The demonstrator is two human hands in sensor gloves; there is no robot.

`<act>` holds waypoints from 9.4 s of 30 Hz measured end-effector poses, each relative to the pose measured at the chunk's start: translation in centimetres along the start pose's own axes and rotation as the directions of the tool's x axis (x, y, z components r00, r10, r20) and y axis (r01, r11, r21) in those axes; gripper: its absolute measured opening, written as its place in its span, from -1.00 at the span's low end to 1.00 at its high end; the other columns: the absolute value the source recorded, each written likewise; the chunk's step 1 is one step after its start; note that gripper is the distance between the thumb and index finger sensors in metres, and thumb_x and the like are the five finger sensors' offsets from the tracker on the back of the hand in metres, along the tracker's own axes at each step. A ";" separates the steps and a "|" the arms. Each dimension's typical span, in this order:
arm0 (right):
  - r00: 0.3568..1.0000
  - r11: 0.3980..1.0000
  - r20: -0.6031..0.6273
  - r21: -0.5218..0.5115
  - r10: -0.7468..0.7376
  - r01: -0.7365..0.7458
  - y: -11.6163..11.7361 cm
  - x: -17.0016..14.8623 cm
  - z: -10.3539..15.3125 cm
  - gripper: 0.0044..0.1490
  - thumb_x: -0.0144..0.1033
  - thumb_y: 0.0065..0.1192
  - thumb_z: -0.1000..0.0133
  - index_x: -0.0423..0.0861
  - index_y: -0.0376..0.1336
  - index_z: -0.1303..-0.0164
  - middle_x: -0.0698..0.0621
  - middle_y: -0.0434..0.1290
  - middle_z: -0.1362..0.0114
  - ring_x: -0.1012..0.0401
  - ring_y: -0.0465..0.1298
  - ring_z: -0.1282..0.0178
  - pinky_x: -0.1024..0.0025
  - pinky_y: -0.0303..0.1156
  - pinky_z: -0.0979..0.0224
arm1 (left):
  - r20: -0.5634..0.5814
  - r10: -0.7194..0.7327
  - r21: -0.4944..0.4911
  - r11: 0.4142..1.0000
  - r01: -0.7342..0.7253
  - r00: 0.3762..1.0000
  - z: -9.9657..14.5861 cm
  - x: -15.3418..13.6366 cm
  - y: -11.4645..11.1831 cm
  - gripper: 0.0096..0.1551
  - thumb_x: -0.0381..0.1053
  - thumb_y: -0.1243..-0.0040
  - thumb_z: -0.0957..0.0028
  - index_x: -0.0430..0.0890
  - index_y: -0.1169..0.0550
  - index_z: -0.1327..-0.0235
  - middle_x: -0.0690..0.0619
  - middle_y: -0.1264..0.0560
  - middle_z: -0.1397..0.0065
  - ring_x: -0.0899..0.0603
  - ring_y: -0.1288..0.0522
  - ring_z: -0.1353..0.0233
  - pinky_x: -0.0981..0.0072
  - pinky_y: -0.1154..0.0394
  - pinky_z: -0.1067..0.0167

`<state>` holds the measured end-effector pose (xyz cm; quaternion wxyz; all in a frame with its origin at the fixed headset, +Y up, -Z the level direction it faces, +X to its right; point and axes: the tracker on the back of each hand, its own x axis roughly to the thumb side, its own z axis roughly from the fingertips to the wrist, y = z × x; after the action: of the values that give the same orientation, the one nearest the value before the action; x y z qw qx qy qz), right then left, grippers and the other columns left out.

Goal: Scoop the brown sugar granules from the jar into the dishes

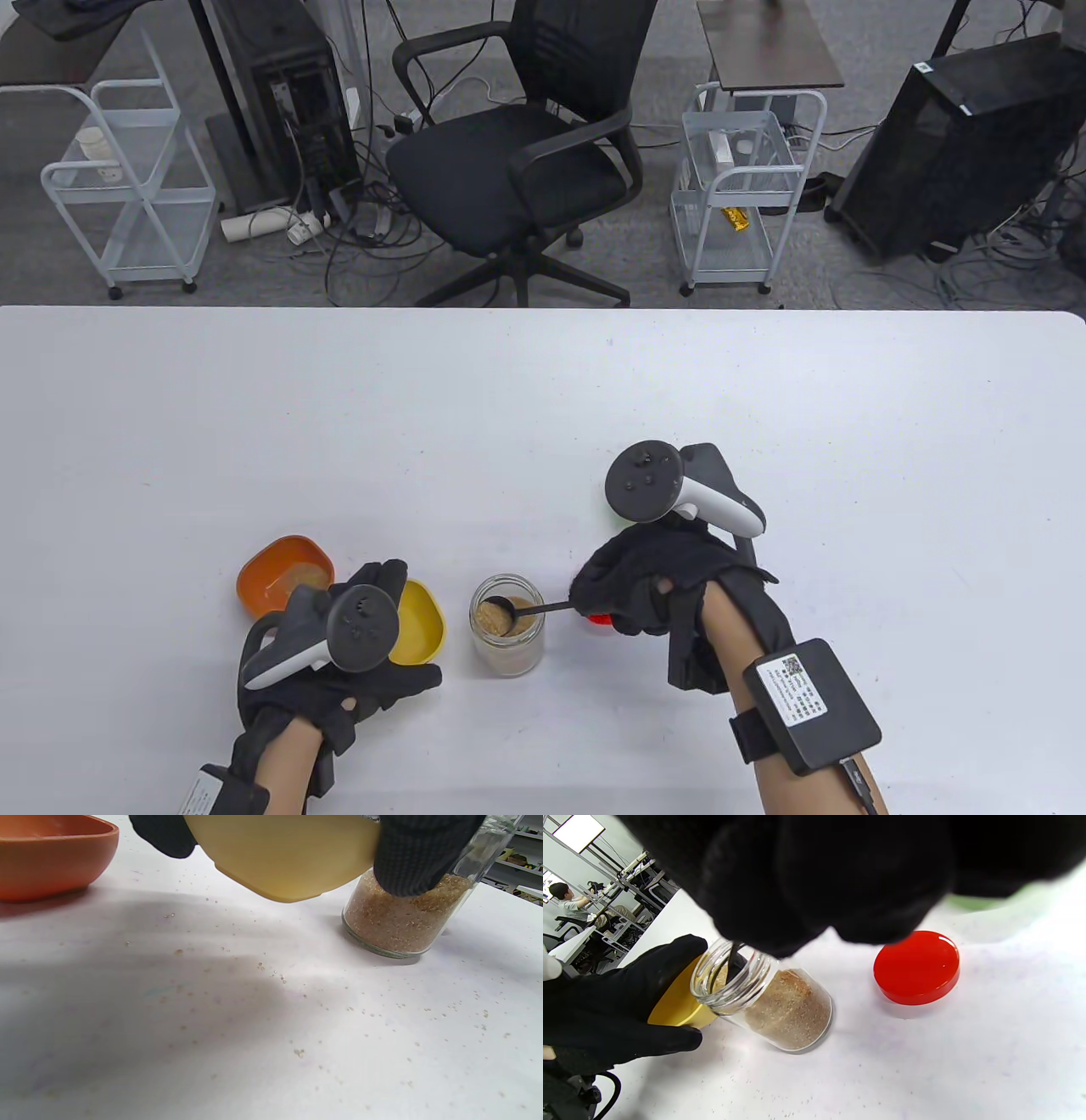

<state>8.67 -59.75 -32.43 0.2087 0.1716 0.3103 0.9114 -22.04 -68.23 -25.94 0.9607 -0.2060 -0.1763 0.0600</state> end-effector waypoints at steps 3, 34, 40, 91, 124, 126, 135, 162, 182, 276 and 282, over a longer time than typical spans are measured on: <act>1.000 1.000 -0.008 -0.014 -0.006 0.006 -0.2 -0.3 0.6 -0.52 -0.04 0.36 -0.16 0.01 0.52 -0.19 0.20 0.72 0.40 0.22 0.68 0.56 0.22 0.68 0.24 | 0.005 -0.001 0.004 1.000 0.001 1.000 0.0 0.0 0.0 0.48 0.49 -0.28 -0.13 -0.36 0.20 -0.74 -0.43 0.11 -0.77 -0.52 -0.09 -0.66 -0.19 -0.31 -0.61; 0.993 0.995 0.105 -0.090 0.053 -0.043 0.6 4.9 -1.2 -0.52 -0.03 0.36 -0.15 0.04 0.51 -0.21 0.20 0.73 0.36 0.21 0.69 0.52 0.23 0.68 0.21 | 0.043 0.040 0.053 0.998 -0.042 0.998 0.2 -0.1 0.1 0.47 0.52 -0.29 -0.11 -0.40 0.12 -0.75 -0.45 0.03 -0.77 -0.53 -0.17 -0.63 -0.20 -0.35 -0.56; 0.972 0.964 0.116 -0.195 0.205 -0.181 1.8 7.3 -0.9 -0.53 -0.04 0.37 -0.14 0.05 0.51 -0.20 0.19 0.73 0.34 0.21 0.70 0.50 0.23 0.68 0.19 | 0.040 0.054 0.055 0.997 -0.056 0.998 0.2 -0.2 0.2 0.47 0.52 -0.28 -0.11 -0.40 0.13 -0.75 -0.45 0.04 -0.77 -0.53 -0.17 -0.63 -0.21 -0.34 -0.56; 0.971 0.743 0.141 -0.667 0.191 -0.049 4.8 2.6 3.9 -0.52 0.03 0.35 -0.12 0.11 0.50 -0.18 0.23 0.73 0.33 0.24 0.72 0.47 0.26 0.70 0.15 | 0.011 0.140 0.038 0.989 -0.140 0.990 -0.2 -1.7 0.2 0.48 0.49 -0.30 -0.12 -0.37 0.18 -0.74 -0.44 0.09 -0.77 -0.53 -0.11 -0.65 -0.23 -0.29 -0.59; 0.936 0.663 0.269 -0.661 -0.226 0.350 10.0 -3.9 5.7 -0.53 0.03 0.36 -0.13 0.08 0.52 -0.17 0.24 0.72 0.41 0.27 0.66 0.61 0.32 0.68 0.30 | 0.026 0.049 -0.007 0.999 -0.048 0.998 -1.4 0.1 0.1 0.47 0.46 -0.28 -0.16 -0.37 0.23 -0.73 -0.45 0.15 -0.77 -0.55 -0.05 -0.66 -0.24 -0.27 -0.61; 0.936 0.663 0.262 -0.661 -0.233 0.350 9.9 -4.1 5.6 -0.53 0.02 0.36 -0.13 0.08 0.51 -0.17 0.24 0.72 0.40 0.27 0.67 0.60 0.32 0.68 0.29 | 0.025 0.062 0.001 0.998 -0.062 0.998 -1.6 -0.1 0.5 0.47 0.46 -0.28 -0.16 -0.37 0.23 -0.73 -0.45 0.16 -0.77 -0.55 -0.04 -0.67 -0.25 -0.26 -0.62; 0.933 0.646 0.264 -0.674 -0.244 0.360 9.7 -4.6 5.8 -0.53 0.03 0.36 -0.13 0.08 0.51 -0.17 0.23 0.72 0.39 0.26 0.67 0.59 0.32 0.68 0.29 | 0.015 0.048 0.012 0.999 -0.049 0.999 -3.5 0.0 2.5 0.46 0.43 -0.29 -0.18 -0.32 0.27 -0.73 -0.41 0.23 -0.78 -0.54 0.04 -0.69 -0.24 -0.19 -0.66; 0.933 0.635 0.235 -0.684 -0.273 0.358 9.5 -5.6 5.9 -0.53 0.02 0.35 -0.13 0.08 0.51 -0.17 0.23 0.73 0.39 0.26 0.67 0.59 0.31 0.68 0.28 | -0.223 0.067 -0.123 0.988 -0.096 0.972 -14.1 -5.5 5.3 0.44 0.43 -0.20 -0.23 -0.30 0.37 -0.69 -0.37 0.33 -0.77 -0.52 0.15 -0.71 -0.25 -0.08 -0.70; 0.934 0.628 0.243 -0.692 -0.261 0.355 9.7 -5.5 6.0 -0.52 0.02 0.35 -0.13 0.09 0.51 -0.18 0.23 0.73 0.38 0.26 0.68 0.57 0.31 0.68 0.27 | -0.176 0.033 -0.140 0.988 -0.059 0.984 -13.7 -4.4 4.0 0.49 0.45 -0.13 -0.20 -0.35 0.46 -0.62 -0.42 0.55 -0.67 -0.58 0.44 -0.68 -0.50 0.27 -0.53; 0.952 0.553 0.306 -0.793 0.000 0.255 11.2 -0.5 6.2 -0.21 0.24 0.11 -0.17 -0.09 0.39 -0.38 0.04 0.74 -0.14 0.05 0.79 0.02 -0.05 0.64 -0.27 | 0.605 0.745 0.154 0.235 -0.960 0.280 1.6 0.4 1.2 -0.49 0.10 0.07 -0.45 0.05 -0.16 -0.58 0.03 -0.45 -0.41 -0.20 -0.51 -0.46 -0.23 -0.46 -0.46; 0.954 0.558 0.297 -0.788 -0.025 0.260 11.2 -1.0 6.0 -0.22 0.23 0.12 -0.17 -0.09 0.39 -0.37 0.04 0.74 -0.14 0.05 0.79 0.02 -0.06 0.64 -0.26 | 0.589 0.714 0.227 0.302 -0.926 0.378 1.9 -0.4 1.7 -0.50 0.09 0.07 -0.44 0.10 -0.18 -0.60 0.03 -0.39 -0.40 -0.20 -0.53 -0.40 -0.15 -0.57 -0.35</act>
<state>9.08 -65.33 -21.01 0.3755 0.1437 -0.1636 0.9009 -23.14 -66.09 -25.15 0.7437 0.0210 -0.1994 0.6377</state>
